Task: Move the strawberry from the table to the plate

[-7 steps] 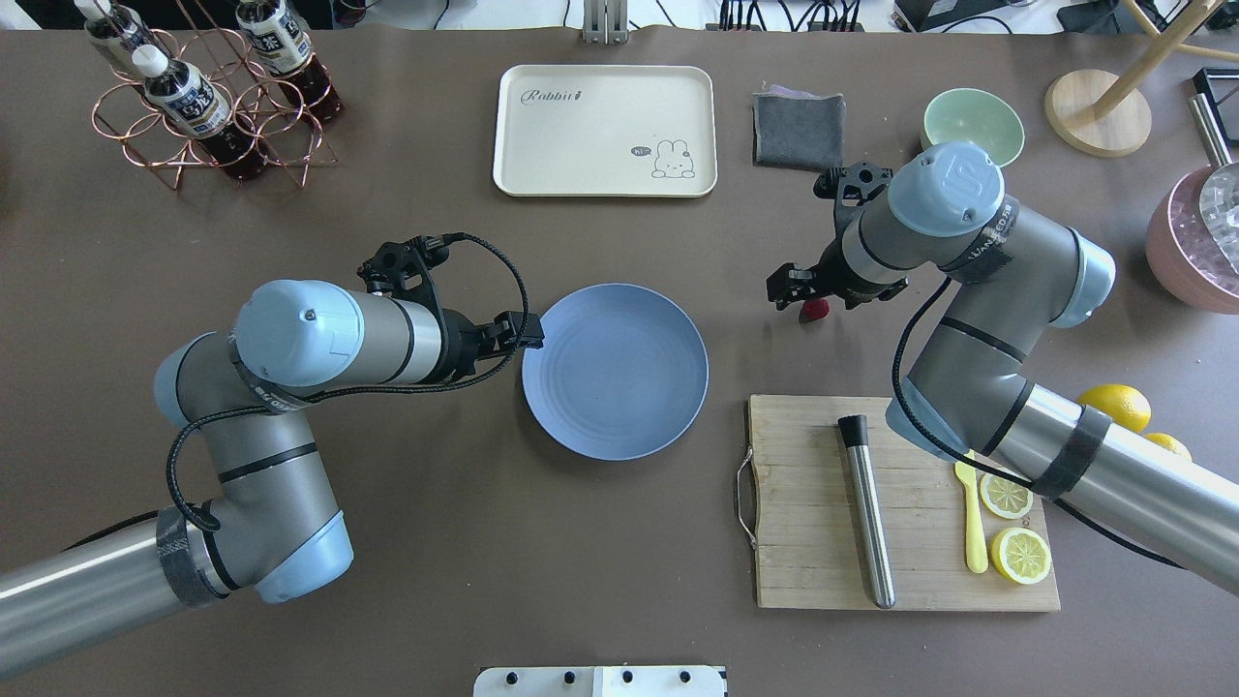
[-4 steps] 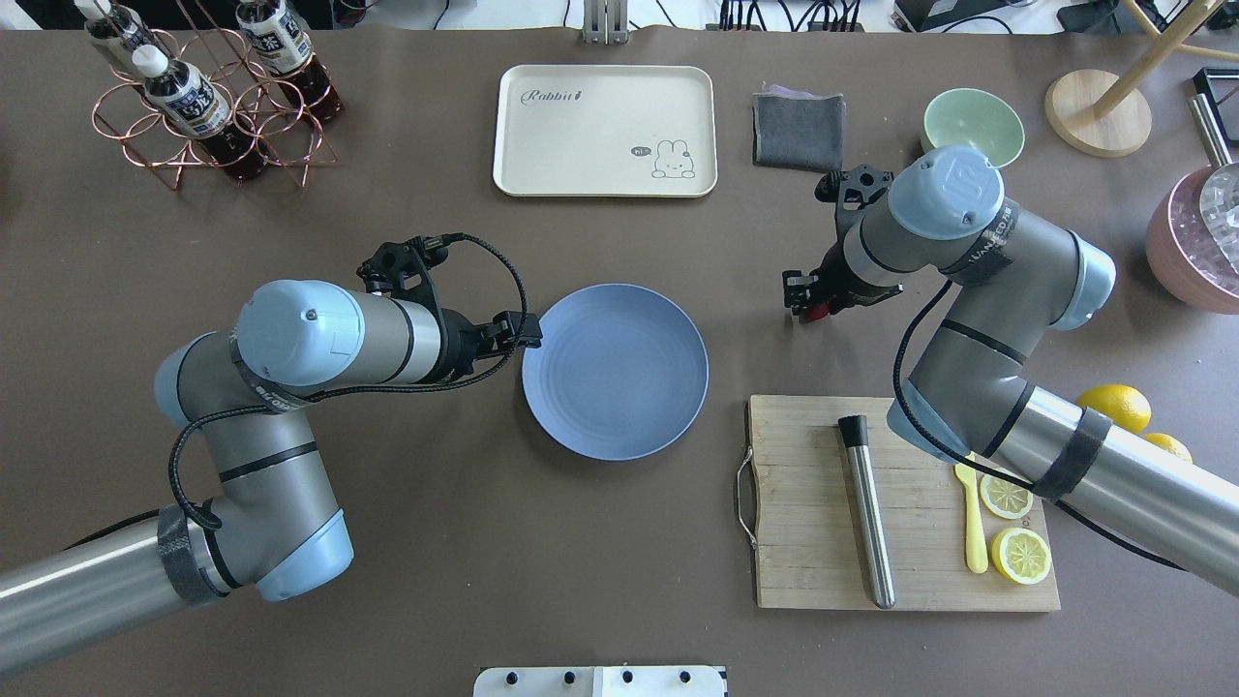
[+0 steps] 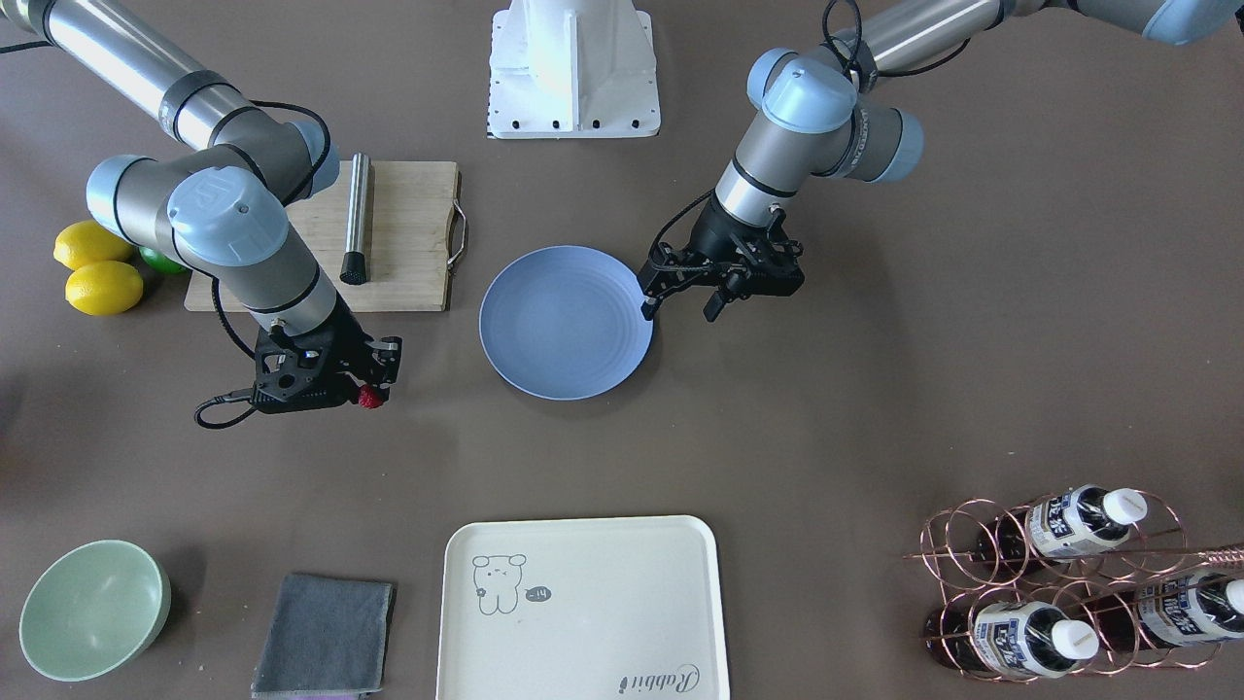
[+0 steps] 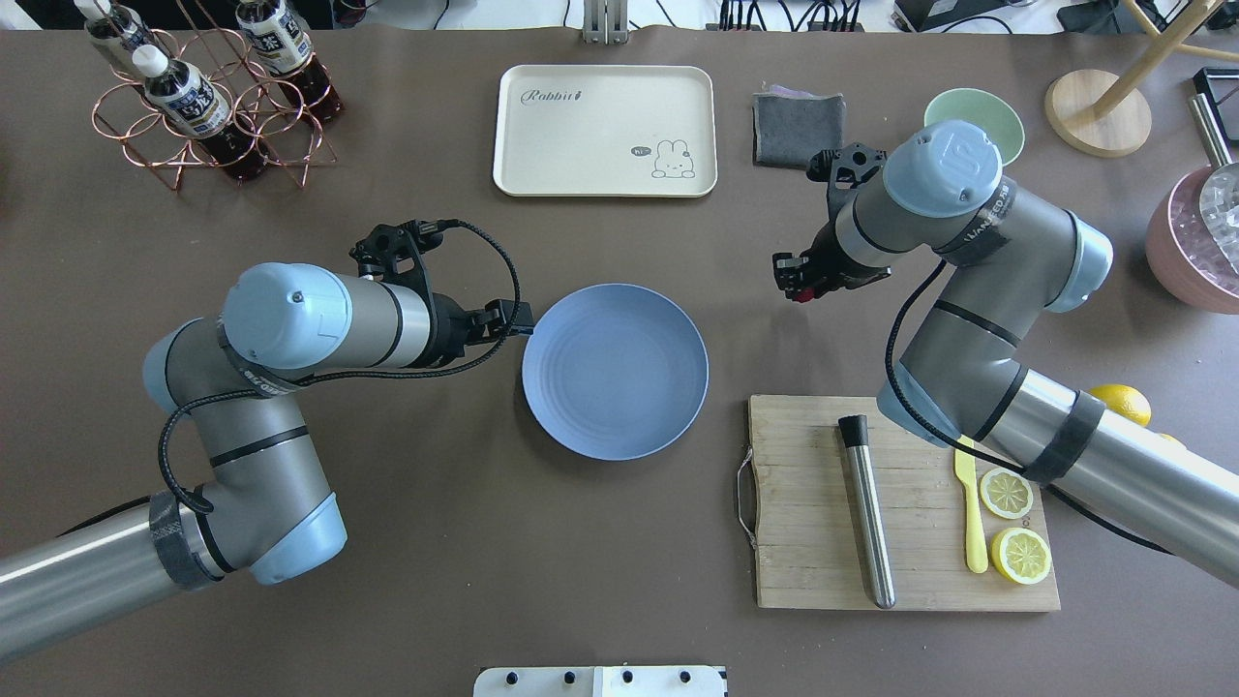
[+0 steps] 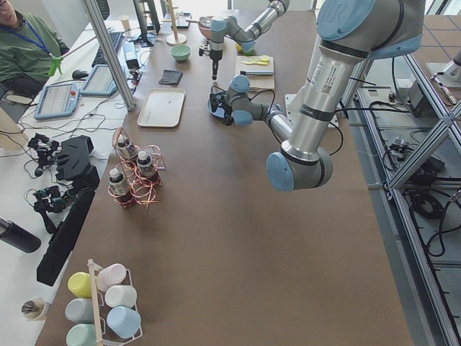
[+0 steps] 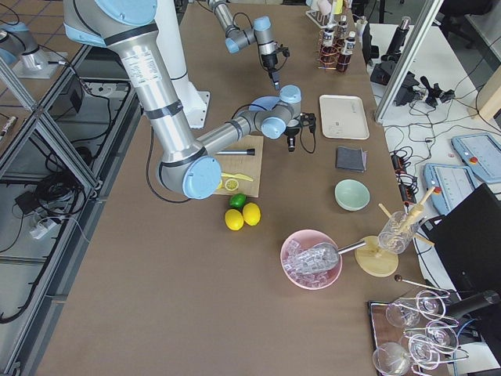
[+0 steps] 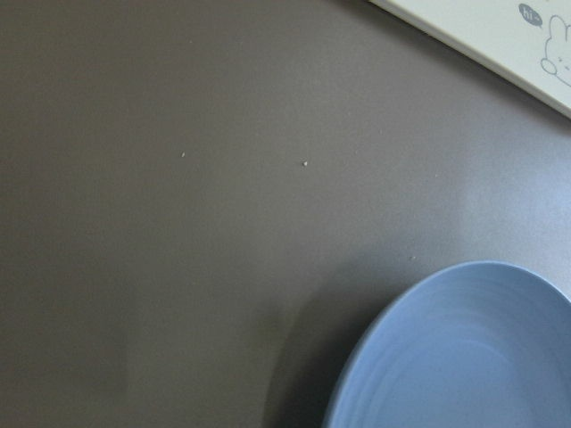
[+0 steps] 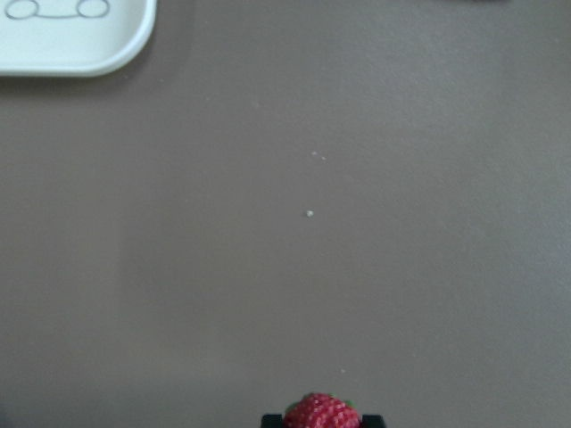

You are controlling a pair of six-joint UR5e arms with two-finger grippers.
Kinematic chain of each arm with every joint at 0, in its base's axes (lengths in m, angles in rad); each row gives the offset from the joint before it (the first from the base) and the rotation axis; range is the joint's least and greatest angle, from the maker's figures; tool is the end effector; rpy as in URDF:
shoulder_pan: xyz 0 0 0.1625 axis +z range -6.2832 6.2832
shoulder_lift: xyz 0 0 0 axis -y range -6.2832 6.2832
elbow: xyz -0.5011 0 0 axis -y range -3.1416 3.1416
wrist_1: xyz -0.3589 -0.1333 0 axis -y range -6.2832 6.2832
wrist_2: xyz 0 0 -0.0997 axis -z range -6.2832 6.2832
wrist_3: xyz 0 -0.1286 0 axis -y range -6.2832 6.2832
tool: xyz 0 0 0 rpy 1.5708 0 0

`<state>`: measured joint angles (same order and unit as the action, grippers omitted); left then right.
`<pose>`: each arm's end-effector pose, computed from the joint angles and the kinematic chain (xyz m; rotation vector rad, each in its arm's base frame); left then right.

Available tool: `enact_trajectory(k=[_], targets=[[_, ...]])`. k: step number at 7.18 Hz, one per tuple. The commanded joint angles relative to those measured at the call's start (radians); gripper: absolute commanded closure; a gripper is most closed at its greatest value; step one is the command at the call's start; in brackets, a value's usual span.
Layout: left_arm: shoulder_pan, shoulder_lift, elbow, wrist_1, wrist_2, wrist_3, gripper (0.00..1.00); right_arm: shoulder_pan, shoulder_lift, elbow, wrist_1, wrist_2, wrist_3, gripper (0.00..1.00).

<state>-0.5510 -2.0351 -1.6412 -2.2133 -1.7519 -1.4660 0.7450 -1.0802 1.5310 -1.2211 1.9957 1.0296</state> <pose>0.5287 -0.4542 0.3841 0.2277 1.1667 -0.2861 -0.4694 -0.5422 0.4582 0.1509 -0.8706 0.0203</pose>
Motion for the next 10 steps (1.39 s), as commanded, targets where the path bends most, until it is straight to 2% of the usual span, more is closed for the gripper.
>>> enact_trajectory(k=[1,2,3,4,6,7,9,10], targets=[[-0.077,0.068,-0.02,0.012,-0.02,0.195,0.02,-0.007,0.066,0.003,-0.055,0.002,0.015,1.0],[-0.158,0.123,-0.044,0.044,-0.099,0.304,0.02,-0.024,0.078,0.009,-0.061,0.0,0.042,1.0],[-0.215,0.198,-0.111,0.05,-0.148,0.388,0.02,-0.045,0.094,0.011,-0.064,-0.005,0.072,1.0],[-0.289,0.287,-0.167,0.049,-0.223,0.565,0.02,-0.07,0.123,0.012,-0.093,-0.011,0.082,1.0],[-0.401,0.463,-0.229,0.038,-0.248,0.871,0.02,-0.143,0.146,0.012,-0.104,-0.081,0.111,1.0],[-0.458,0.496,-0.224,0.037,-0.274,0.892,0.02,-0.186,0.173,0.012,-0.106,-0.101,0.157,1.0],[-0.593,0.533,-0.215,0.037,-0.427,0.894,0.02,-0.226,0.207,0.009,-0.113,-0.136,0.161,1.0],[-0.63,0.538,-0.213,0.037,-0.463,0.898,0.02,-0.234,0.218,0.006,-0.121,-0.138,0.162,1.0]])
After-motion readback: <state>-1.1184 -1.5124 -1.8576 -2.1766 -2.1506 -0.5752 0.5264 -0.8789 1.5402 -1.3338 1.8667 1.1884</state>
